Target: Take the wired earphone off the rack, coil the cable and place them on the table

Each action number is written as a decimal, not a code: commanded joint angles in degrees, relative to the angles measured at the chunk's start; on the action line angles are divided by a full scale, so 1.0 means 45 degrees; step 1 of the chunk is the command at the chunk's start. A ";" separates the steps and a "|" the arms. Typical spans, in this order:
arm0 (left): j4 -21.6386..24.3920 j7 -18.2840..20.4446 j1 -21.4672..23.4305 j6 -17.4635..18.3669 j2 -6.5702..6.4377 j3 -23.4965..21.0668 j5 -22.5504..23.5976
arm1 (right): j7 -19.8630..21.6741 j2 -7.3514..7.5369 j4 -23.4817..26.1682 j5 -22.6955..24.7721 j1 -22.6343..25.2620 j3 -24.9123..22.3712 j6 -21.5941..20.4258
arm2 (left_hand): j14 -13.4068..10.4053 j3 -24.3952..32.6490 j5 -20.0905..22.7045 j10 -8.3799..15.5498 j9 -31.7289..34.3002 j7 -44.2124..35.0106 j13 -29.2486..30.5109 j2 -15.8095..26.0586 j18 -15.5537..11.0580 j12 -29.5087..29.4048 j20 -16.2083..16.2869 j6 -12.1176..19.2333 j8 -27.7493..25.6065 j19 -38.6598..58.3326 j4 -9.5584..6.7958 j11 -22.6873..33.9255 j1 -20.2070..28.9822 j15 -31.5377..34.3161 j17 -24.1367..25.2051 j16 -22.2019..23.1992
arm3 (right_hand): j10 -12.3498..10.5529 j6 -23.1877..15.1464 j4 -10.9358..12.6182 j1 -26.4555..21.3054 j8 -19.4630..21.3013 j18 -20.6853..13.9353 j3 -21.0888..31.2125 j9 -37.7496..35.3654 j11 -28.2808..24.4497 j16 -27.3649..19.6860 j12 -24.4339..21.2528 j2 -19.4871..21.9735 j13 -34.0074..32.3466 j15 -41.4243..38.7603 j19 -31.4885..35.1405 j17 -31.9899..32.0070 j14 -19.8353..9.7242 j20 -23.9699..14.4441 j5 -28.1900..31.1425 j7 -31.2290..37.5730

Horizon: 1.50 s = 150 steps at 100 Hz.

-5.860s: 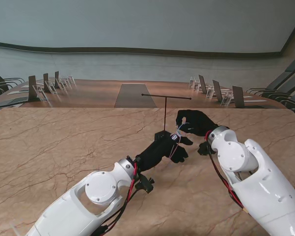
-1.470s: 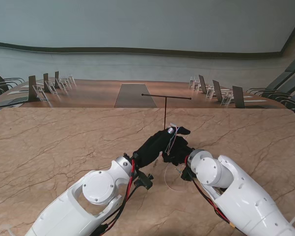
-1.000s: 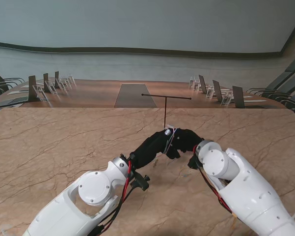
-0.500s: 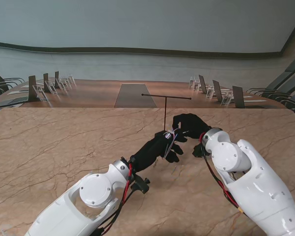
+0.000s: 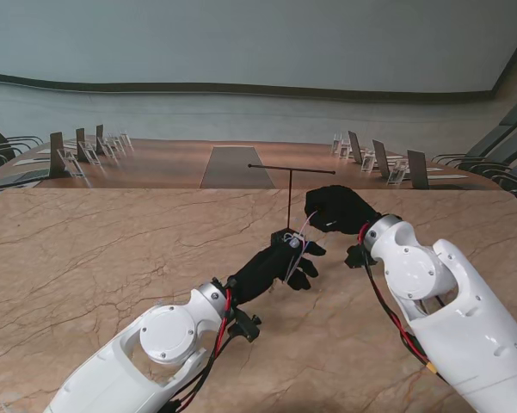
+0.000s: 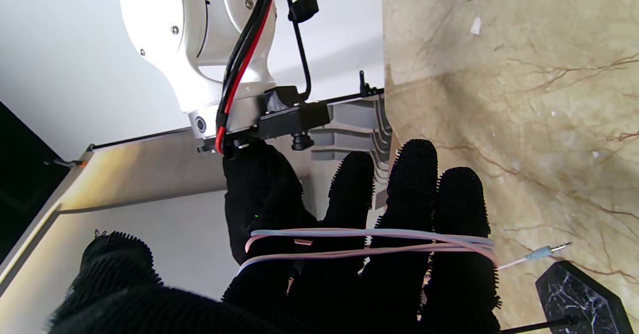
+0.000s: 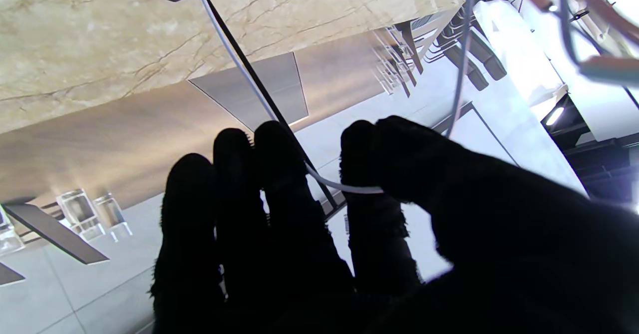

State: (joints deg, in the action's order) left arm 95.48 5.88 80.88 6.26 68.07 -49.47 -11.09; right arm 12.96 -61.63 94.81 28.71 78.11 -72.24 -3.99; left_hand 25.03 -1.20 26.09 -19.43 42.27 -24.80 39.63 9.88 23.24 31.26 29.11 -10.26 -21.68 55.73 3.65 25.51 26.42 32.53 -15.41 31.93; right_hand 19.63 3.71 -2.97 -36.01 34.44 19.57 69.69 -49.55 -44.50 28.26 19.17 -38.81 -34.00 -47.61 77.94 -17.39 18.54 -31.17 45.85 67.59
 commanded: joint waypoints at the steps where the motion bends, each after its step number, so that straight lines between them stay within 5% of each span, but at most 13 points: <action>1: -0.0059 -0.0008 0.0078 -0.0064 0.0027 0.0003 0.0005 | -0.0024 0.0001 0.0181 0.0003 0.0007 -0.0018 -0.0253 | 0.0203 -0.0268 0.0236 0.0081 0.0366 -0.0124 0.0235 0.0193 0.0743 0.0171 0.0200 0.0170 -0.0167 0.0587 -0.0103 0.0268 -0.0119 0.0264 -0.0073 0.0257 | -0.0115 -0.1528 0.0269 -0.0940 0.0644 -0.0425 0.1595 0.0325 0.0090 -0.0125 0.0216 0.0190 0.0396 0.0020 -0.0073 0.0186 -0.0504 0.0280 0.1148 0.1547; 22: -0.0074 0.0023 0.0039 -0.0166 0.0028 0.0018 0.0008 | 0.0042 0.0024 0.0188 -0.0009 -0.0097 -0.0060 -0.0587 | 0.0202 -0.0255 0.0208 0.0098 0.0355 -0.0122 0.0218 0.0188 0.0699 0.0177 0.0226 0.0180 -0.0143 0.0605 -0.0106 0.0241 -0.0115 0.0267 -0.0046 0.0275 | -0.1219 -0.1757 0.0274 -0.0895 0.0649 -0.0791 0.1379 0.0971 0.1245 -0.0470 -0.0039 0.0344 0.0745 0.0758 -0.0363 0.0408 -0.1211 0.0398 0.1014 0.1508; 59: -0.0106 -0.0020 0.0029 -0.0302 0.0044 0.0013 0.0051 | 0.0254 0.0083 0.0425 -0.0065 -0.0064 -0.0217 -0.0983 | 0.0189 -0.0261 0.0214 0.0094 0.0346 -0.0129 0.0152 0.0174 0.0659 0.0175 0.0232 0.0167 -0.0120 0.0577 -0.0106 0.0222 -0.0138 0.0250 0.0029 0.0289 | -0.2060 -0.1850 0.0167 -0.0834 0.0322 -0.1155 0.1267 0.2066 0.1874 -0.0831 -0.0064 0.0265 0.1529 0.1648 -0.0846 0.0805 -0.1881 0.0524 0.0837 0.1386; 86: -0.0112 -0.0038 0.0049 -0.0464 0.0037 -0.0007 0.0170 | 0.0331 0.0109 0.0765 -0.0247 0.0068 -0.0378 -0.1432 | 0.0226 -0.0258 0.0248 0.0126 0.0423 -0.0133 0.0028 0.0202 0.0638 0.0178 0.0293 0.0220 -0.0115 0.0653 -0.0114 0.0230 -0.0176 0.0307 0.0187 0.0341 | -0.0551 -0.1743 0.0178 -0.0864 0.0004 -0.1015 0.1367 0.0325 0.0406 -0.0219 0.0450 0.0159 0.0570 0.0307 -0.0426 0.0407 -0.0886 0.0298 0.0843 0.1548; 112: -0.0199 -0.0141 -0.0027 -0.0605 0.0079 0.0007 0.0244 | 0.0674 0.0230 0.1750 0.0107 0.0509 -0.0826 -0.1789 | 0.0048 -0.0261 0.0198 0.0311 0.0076 -0.0114 -0.0344 0.0221 0.0419 0.0742 0.0521 0.0342 -0.0151 0.0961 -0.0122 0.0556 -0.0249 0.0878 0.0642 0.0877 | 0.0193 -0.1514 -0.0001 -0.0525 -0.0330 -0.1045 0.2572 0.0662 -0.1798 0.0514 0.0863 -0.0896 0.0771 -0.1096 0.0128 0.0481 -0.0384 0.0057 0.1324 0.1803; 134: -0.0349 -0.0420 -0.0093 -0.0635 0.0175 -0.0058 0.0239 | 0.1218 0.0385 0.2690 0.0401 0.1106 -0.1318 -0.2186 | -0.0008 -0.0279 0.0108 0.0348 -0.0290 -0.0009 -0.0748 0.0180 0.0312 0.0956 0.0519 0.0373 -0.0143 0.0870 -0.0130 0.0464 -0.0427 0.0894 0.0997 0.1079 | -0.0074 -0.1136 -0.0158 -0.0430 -0.0537 -0.1479 0.3513 0.1667 -0.2309 0.0530 0.0856 -0.1757 0.1518 -0.1030 -0.0043 0.0874 -0.0843 0.0034 0.1863 0.1881; 150: -0.0429 -0.0569 -0.0178 -0.0656 0.0234 -0.0037 0.0251 | 0.1489 0.0452 0.3056 0.0287 0.1352 -0.1454 -0.2470 | -0.0069 -0.0252 0.0080 0.0320 -0.0460 0.0048 -0.0933 0.0165 0.0151 0.1037 0.0485 0.0348 -0.0143 0.0785 -0.0129 0.0353 -0.0438 0.0830 0.1146 0.1142 | -0.1021 -0.0889 -0.0344 -0.0521 -0.0541 -0.1589 0.3842 0.1517 -0.0979 -0.0016 0.0619 -0.2079 0.1460 -0.0043 -0.0176 0.0844 -0.1533 0.0036 0.2107 0.1767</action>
State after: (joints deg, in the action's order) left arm 93.87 3.41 80.09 3.74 68.76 -49.68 -9.98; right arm 19.11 -59.72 107.23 30.33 83.62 -78.75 -14.56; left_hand 25.04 -1.20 26.11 -19.41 42.35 -24.80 36.36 9.88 22.42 35.30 30.53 -10.28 -21.68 58.31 3.65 26.72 25.78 35.49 -10.96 36.09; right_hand 16.56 4.67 -4.87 -34.74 30.11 14.38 78.18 -43.71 -51.25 29.42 22.65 -46.82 -28.63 -49.65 75.98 -13.97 14.29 -30.27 50.43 67.67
